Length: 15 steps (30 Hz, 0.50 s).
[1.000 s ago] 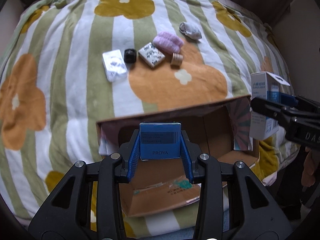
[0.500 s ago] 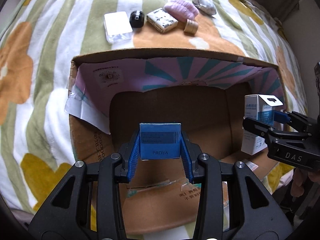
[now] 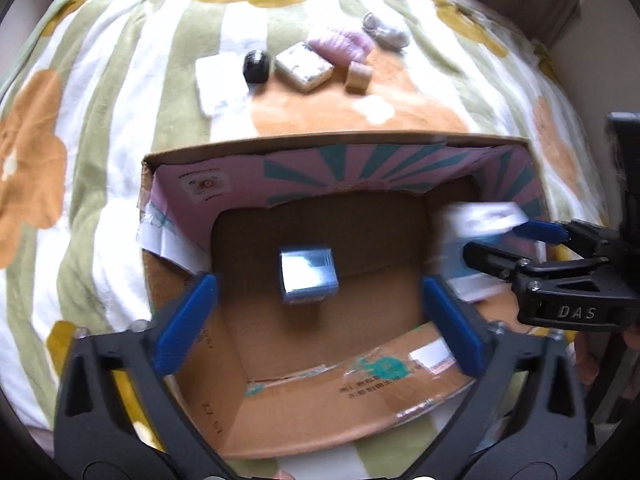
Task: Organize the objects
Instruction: 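Carry both boxes over the cardboard box and open both tools to drop them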
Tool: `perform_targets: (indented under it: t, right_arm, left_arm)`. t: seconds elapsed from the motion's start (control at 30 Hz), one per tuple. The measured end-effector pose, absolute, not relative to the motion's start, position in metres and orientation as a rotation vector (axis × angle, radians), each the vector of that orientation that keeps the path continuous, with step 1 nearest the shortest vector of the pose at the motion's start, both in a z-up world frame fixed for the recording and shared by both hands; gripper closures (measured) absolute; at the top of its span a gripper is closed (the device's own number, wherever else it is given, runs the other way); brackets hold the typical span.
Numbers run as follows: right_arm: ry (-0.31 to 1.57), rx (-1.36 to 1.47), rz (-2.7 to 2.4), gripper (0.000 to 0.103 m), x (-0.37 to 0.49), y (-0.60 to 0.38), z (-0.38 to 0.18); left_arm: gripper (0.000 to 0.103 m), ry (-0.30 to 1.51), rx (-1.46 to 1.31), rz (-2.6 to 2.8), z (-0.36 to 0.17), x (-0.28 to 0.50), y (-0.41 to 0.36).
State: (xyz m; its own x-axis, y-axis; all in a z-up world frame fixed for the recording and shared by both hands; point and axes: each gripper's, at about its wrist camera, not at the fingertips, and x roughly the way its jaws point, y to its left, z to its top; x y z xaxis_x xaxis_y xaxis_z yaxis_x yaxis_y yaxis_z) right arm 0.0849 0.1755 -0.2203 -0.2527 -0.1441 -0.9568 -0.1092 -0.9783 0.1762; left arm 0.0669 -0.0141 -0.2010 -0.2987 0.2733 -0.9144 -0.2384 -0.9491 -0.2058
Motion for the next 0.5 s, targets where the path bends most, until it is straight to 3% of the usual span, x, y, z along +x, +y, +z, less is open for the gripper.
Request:
perform_targets:
  t: [0.5]
  right_arm:
    - [-0.344, 1.849, -2.461, 0.015, 0.100, 0.190, -0.193]
  left_arm:
    - [0.000, -0.099, -1.603, 2.384, -0.172, 0.084, -0.018]
